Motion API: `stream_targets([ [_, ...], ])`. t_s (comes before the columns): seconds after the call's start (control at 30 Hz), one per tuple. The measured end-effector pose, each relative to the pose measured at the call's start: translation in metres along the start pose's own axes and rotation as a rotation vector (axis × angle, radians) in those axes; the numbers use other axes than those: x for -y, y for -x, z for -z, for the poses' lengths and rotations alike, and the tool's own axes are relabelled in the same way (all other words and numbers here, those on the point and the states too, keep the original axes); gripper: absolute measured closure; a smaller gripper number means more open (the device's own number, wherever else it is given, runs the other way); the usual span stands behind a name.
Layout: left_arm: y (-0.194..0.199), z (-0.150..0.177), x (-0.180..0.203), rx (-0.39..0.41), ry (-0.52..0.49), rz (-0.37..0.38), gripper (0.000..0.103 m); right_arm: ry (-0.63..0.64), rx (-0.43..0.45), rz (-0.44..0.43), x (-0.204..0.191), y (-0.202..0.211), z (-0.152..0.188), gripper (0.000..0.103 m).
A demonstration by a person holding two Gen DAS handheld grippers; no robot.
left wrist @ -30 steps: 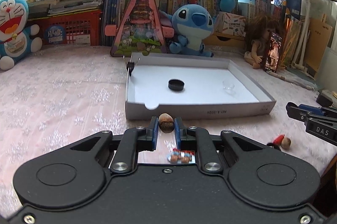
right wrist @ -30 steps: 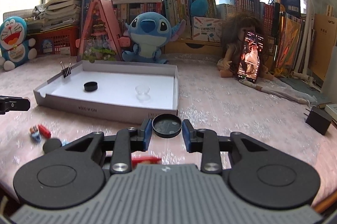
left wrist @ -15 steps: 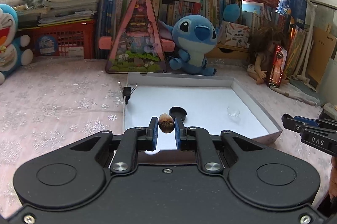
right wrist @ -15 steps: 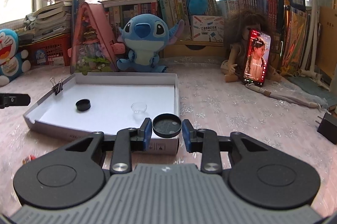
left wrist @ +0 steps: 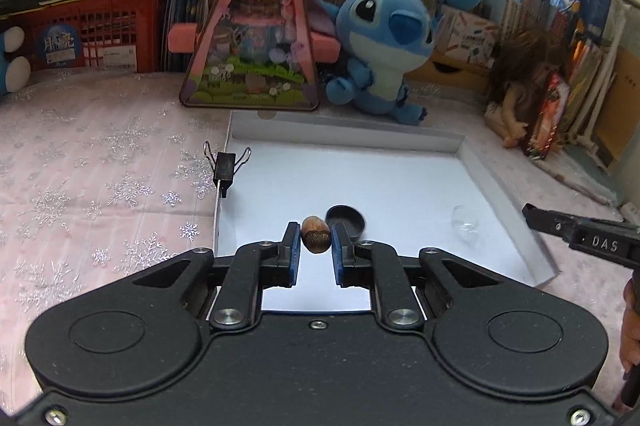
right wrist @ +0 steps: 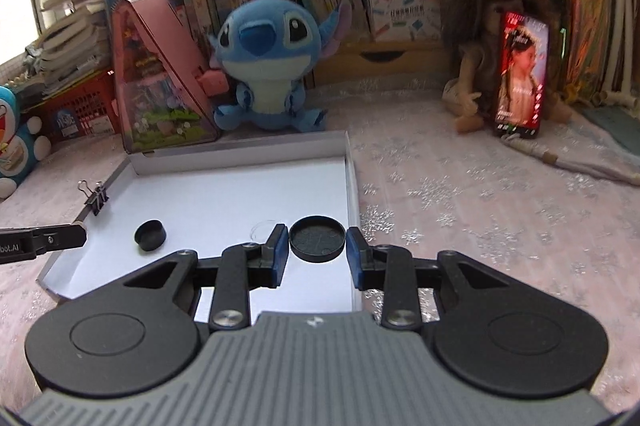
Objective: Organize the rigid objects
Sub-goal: 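Carry the acorn and black lid with both grippers into the white tray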
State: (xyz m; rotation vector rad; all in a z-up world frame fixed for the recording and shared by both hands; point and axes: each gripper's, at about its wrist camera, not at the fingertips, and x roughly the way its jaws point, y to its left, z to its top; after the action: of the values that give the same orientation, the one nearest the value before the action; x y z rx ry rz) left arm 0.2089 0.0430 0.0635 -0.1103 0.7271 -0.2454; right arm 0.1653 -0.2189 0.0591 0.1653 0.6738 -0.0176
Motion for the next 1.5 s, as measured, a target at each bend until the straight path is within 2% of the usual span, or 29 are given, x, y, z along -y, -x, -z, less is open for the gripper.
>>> stream_targets([
  [0.27, -0.034, -0.007, -0.007, -0.061, 0.034, -0.022, 0.088, -0.059, -0.084, -0.012, 0.000, -0.028, -0.013, 0.067],
  [0.37, -0.043, -0.008, -0.006, -0.072, 0.019, -0.040, 0.088, -0.071, -0.106, -0.006, -0.001, -0.037, -0.014, 0.067],
  [0.63, -0.053, -0.010, -0.008, -0.075, 0.012, -0.062, 0.088, -0.065, -0.129, 0.015, -0.006, -0.050, -0.017, 0.066],
  [1.5, -0.064, -0.012, 0.000, -0.085, -0.010, -0.050, 0.088, -0.089, -0.174, 0.009, -0.006, -0.064, -0.016, 0.065],
])
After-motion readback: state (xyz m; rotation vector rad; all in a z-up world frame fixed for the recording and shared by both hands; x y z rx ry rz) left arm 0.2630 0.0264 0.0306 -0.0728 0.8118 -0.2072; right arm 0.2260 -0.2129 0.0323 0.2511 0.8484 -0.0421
